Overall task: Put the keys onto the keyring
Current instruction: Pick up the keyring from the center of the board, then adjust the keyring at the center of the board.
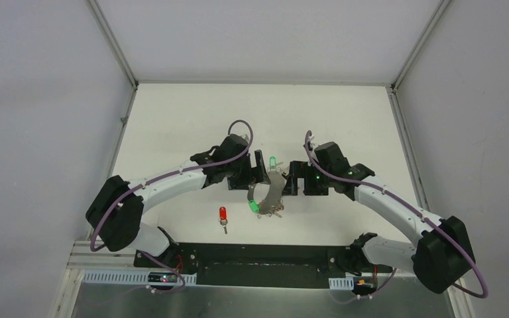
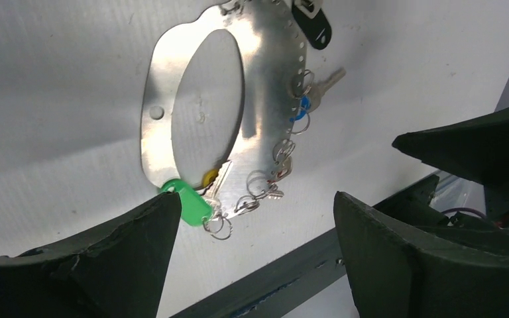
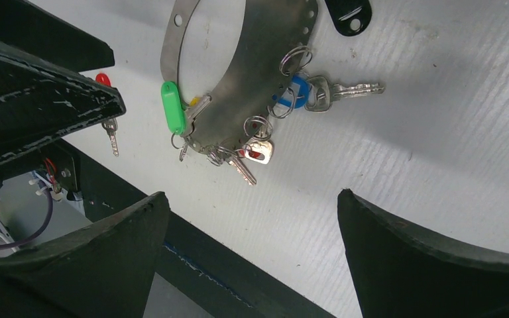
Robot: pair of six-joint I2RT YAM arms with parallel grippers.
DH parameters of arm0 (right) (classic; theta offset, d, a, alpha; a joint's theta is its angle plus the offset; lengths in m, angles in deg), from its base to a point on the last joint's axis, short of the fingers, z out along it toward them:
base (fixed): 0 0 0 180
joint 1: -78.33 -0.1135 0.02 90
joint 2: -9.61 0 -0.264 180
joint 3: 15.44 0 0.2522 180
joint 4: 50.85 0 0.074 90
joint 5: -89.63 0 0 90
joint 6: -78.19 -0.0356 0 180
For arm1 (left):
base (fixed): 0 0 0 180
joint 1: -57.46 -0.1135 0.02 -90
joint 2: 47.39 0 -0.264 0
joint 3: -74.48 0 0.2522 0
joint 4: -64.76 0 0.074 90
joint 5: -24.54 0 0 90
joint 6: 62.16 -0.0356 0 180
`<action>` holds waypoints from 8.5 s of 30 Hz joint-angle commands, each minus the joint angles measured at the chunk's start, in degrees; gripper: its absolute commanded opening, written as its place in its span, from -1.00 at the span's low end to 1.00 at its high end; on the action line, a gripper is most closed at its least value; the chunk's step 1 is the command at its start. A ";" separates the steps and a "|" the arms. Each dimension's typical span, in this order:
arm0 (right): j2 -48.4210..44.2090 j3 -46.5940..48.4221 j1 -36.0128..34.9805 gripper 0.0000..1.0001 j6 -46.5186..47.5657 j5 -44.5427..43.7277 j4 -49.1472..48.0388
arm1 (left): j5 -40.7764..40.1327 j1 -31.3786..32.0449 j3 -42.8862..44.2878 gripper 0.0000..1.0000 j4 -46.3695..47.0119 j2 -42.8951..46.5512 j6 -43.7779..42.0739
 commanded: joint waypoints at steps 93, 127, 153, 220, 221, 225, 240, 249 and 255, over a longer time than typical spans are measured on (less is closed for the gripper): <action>22.37 0.01 23.24 -0.05 -0.06 31.84 -14.52 | 3.39 5.05 18.94 -0.37 4.06 -19.88 -7.33; 36.86 7.11 15.98 -0.31 1.88 27.61 -21.31 | 9.02 3.96 12.49 -0.91 11.40 -23.95 -5.01; 30.29 -0.32 16.41 -0.45 -0.81 25.48 -16.17 | 8.36 3.97 12.71 -0.37 15.50 -24.54 -5.11; 1.68 7.29 14.22 0.15 5.40 29.87 -13.46 | 12.30 3.98 1.44 -1.00 28.67 2.59 -25.61; 0.61 5.94 14.22 0.16 4.94 30.16 -16.11 | 13.13 4.04 -0.12 -1.00 30.78 3.81 -26.46; -4.46 0.72 14.20 0.15 6.09 33.03 -27.14 | 16.18 4.02 -5.68 -1.00 37.41 8.44 -28.89; -11.59 -9.34 14.05 0.21 12.88 39.51 -38.02 | 16.41 4.19 -12.97 -1.00 41.80 8.59 -33.24; -11.14 -15.34 13.70 0.25 12.47 38.52 -45.73 | 15.51 4.22 -13.67 -1.00 46.56 2.91 -32.89; -11.14 -20.78 13.44 0.10 13.29 40.17 -54.13 | 18.64 4.40 -16.40 -1.00 53.77 2.71 -33.88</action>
